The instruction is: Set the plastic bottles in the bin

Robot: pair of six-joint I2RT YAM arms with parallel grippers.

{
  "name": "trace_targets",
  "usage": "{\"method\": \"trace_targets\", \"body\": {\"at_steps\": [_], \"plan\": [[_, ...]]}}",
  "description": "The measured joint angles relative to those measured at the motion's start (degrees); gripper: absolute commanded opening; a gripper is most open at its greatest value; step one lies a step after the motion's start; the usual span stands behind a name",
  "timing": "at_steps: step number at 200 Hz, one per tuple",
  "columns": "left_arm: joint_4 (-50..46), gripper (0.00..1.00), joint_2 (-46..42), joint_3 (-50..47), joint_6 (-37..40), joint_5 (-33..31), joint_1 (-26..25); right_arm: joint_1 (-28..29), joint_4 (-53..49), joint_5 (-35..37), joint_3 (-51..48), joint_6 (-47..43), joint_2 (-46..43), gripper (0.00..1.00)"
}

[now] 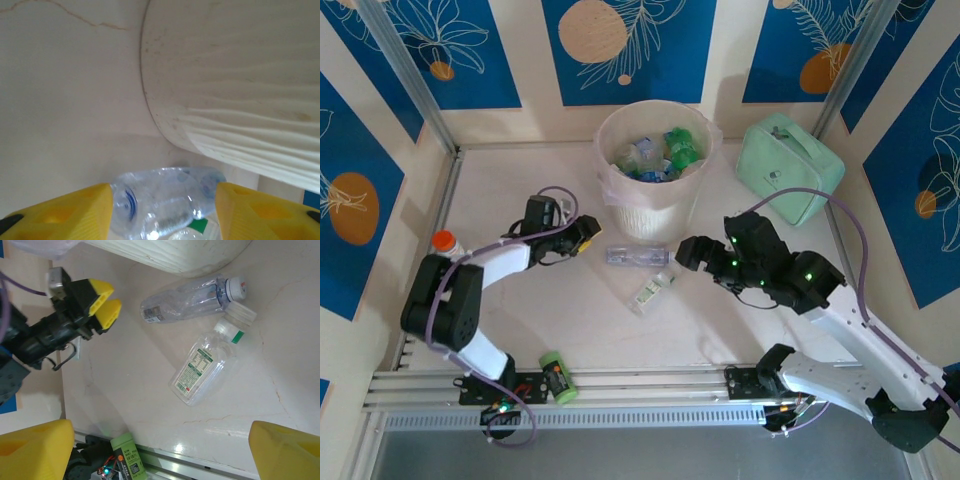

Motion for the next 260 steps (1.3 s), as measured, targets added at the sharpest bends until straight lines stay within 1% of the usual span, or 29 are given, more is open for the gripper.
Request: {"method": "trace_targets", "body": {"at_steps": [19, 48, 122, 144, 170, 193, 224, 260], "plan": [[2.93, 0.54, 3.98, 0.24, -1.6, 0.66, -0.02, 0.0, -0.22, 0.22, -0.11, 0.24, -0.68, 0.9], [4.96, 0.54, 6.78, 0.87, -2.34, 1.22, -0.55, 0.0, -0.24, 0.39, -1.11, 0.81, -1.36, 0.9], [7.61, 0.53, 8.28, 1.11, -2.56, 1.81, -4.63, 0.04, -0.24, 0.39, -1.99, 1.29, -1.38, 0.9], [7.89, 0.53, 7.15, -0.9, -3.1, 1.81, -5.92, 0.02, -0.24, 0.42, -2.01, 1.29, -1.38, 0.9], [7.26, 0.54, 3.52, -3.93, -3.26, 1.6, -7.85, 0.02, -0.24, 0.61, -2.34, 1.46, -1.38, 0.9], [6.12, 0.54, 0.55, -4.37, -3.21, 1.11, -11.26, -0.02, -0.24, 0.59, -2.71, 1.46, -1.38, 0.9], [4.0, 0.58, -2.23, -4.37, -2.93, -0.09, -16.0, -0.13, -0.24, 0.59, -2.71, 1.46, -1.38, 0.9], [0.37, 0.62, -2.82, -4.35, -1.42, -1.49, -19.74, -0.63, -0.74, 0.61, -2.71, 1.92, -1.38, 0.9]]}}
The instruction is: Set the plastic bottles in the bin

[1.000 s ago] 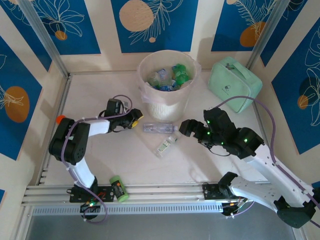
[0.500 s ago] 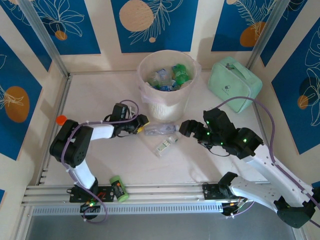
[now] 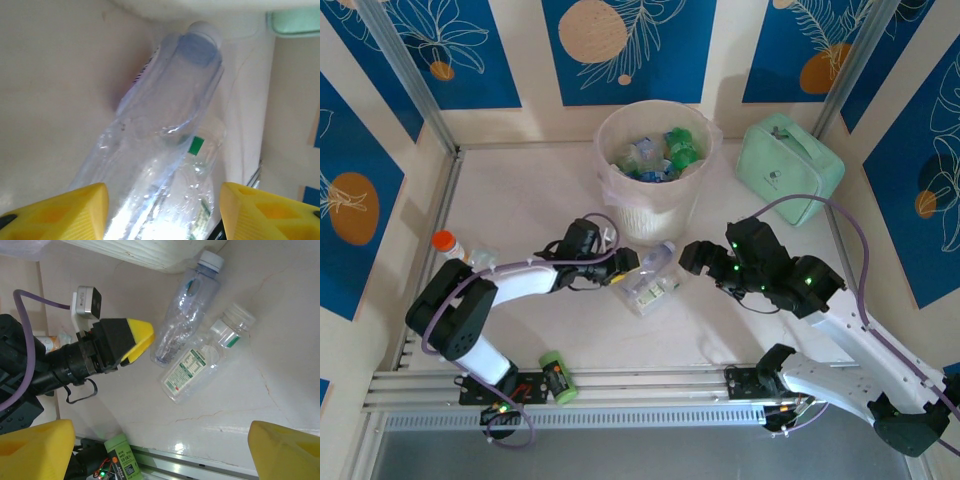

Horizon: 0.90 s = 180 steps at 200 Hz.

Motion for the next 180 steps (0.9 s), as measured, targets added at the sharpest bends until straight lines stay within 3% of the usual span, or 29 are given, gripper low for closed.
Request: {"method": "trace_targets", "body": {"at_steps": [33, 79, 131, 180], "plan": [[-8.07, 0.69, 0.0, 2.86, 4.31, -2.58, -2.4, -0.94, -1.22, 0.0, -0.42, 0.61, -0.13, 0.9], [-21.99, 0.78, -0.07, 12.48, 14.12, -11.63, -3.1, -2.12, -2.25, -0.04, -0.52, 0.66, -1.38, 0.9], [-31.98, 0.78, 6.08, 21.07, 25.05, -18.8, -6.45, -3.41, -2.29, -0.31, -0.52, 0.87, -1.42, 0.91], [-36.74, 0.78, 10.71, 23.78, 29.68, -21.03, -10.14, -5.66, -2.25, -1.51, -1.2, 0.87, -1.46, 0.91]]}}
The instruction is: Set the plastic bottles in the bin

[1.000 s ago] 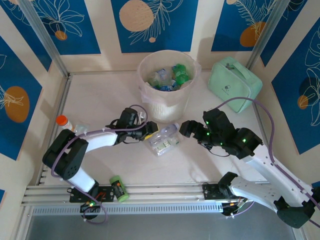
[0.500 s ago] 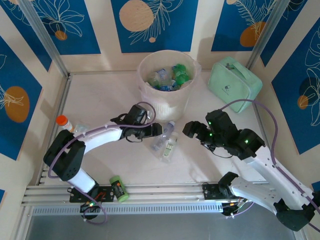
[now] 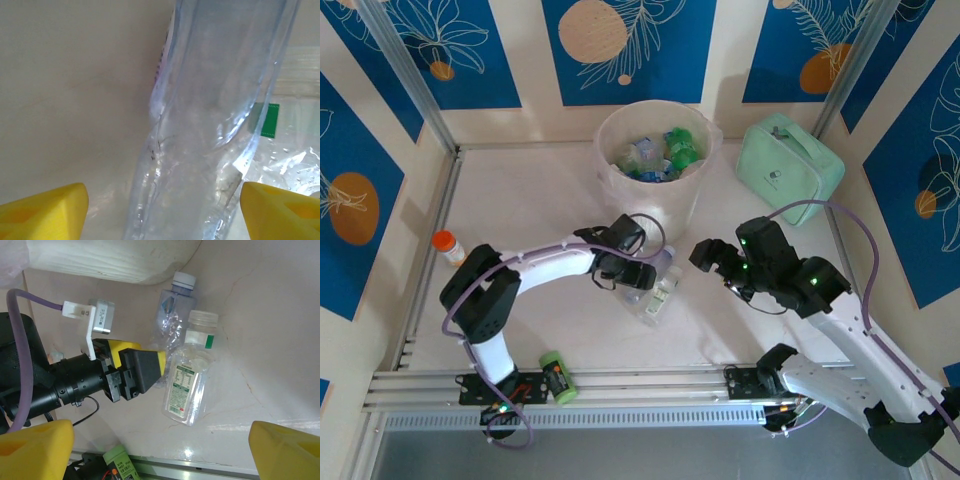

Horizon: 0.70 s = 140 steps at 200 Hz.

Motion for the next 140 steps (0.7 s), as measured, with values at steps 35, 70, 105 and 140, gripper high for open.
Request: {"method": "trace_targets", "body": {"at_steps": [35, 70, 105, 140], "plan": [[-2.6, 0.78, 3.5, 1.86, 1.55, -1.07, -0.9, -0.61, 0.02, -0.55, -0.2, -0.02, 0.11, 0.91], [-4.11, 0.7, 4.55, 2.23, 2.12, -1.51, -1.11, -0.79, 0.04, -0.94, -0.2, -0.04, 0.33, 0.91], [-4.28, 0.63, 4.15, 2.23, 2.95, -1.46, -1.46, -1.14, 0.04, -1.38, -0.28, -0.04, 0.31, 0.9], [-4.87, 0.58, -1.75, 0.79, 2.91, -1.44, -2.82, -1.9, 0.04, -1.38, -0.28, -0.07, -0.17, 0.91]]}}
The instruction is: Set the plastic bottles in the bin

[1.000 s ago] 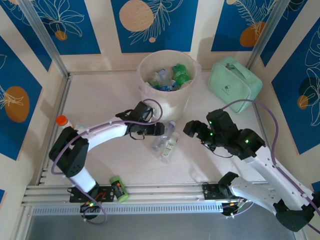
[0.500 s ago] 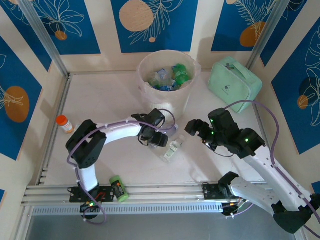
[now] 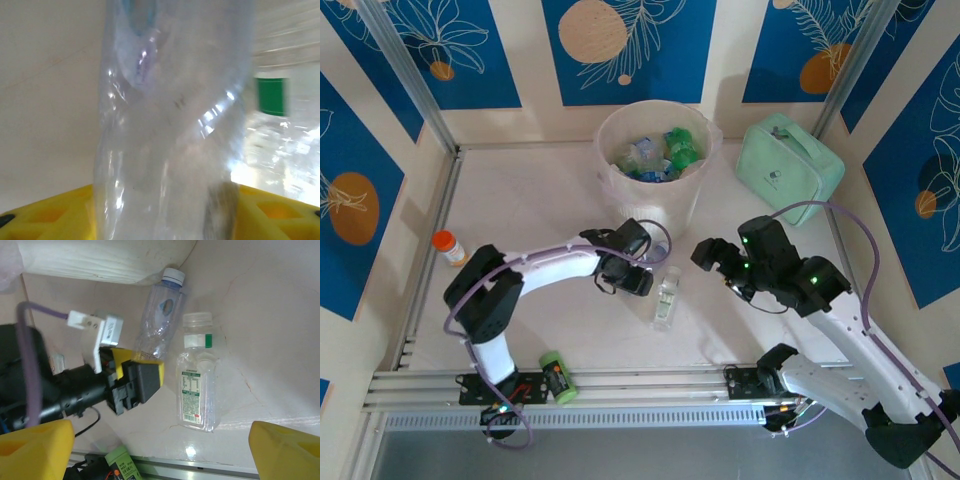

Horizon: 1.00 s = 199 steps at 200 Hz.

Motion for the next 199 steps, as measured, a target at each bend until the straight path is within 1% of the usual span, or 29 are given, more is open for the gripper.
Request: {"method": "trace_targets", "body": {"at_steps": [29, 70, 101, 128, 158, 178, 199], "plan": [[-0.83, 0.55, -6.86, -1.07, -0.02, -0.07, -1.07, -0.22, 0.0, -0.04, 0.0, -0.02, -0.31, 0.9], [-4.11, 0.54, -13.55, -1.88, 0.42, -0.9, -3.02, -0.22, 0.26, -1.03, 0.0, -0.44, -0.31, 0.9], [-5.86, 0.54, -20.55, -3.5, 0.52, -0.92, -5.01, -0.31, 1.77, -2.58, 0.0, -0.68, -0.28, 0.93], [-5.95, 0.55, -28.92, -5.38, 0.66, -0.79, -5.27, -2.14, 5.75, -7.26, -0.07, -0.15, -0.13, 0.94], [-3.3, 0.55, -37.7, -7.56, 1.2, 1.38, -5.31, -3.54, 11.54, -12.39, -0.09, 1.62, 1.14, 0.96], [-1.22, 0.54, -41.72, -8.46, 1.55, 3.17, -5.31, -3.69, 14.45, -14.97, 0.0, 2.62, 2.8, 0.98], [0.26, 0.54, -44.11, -8.74, 1.97, 5.07, -5.31, -3.76, 17.64, -17.84, 0.39, 3.65, 4.85, 0.98]]}}
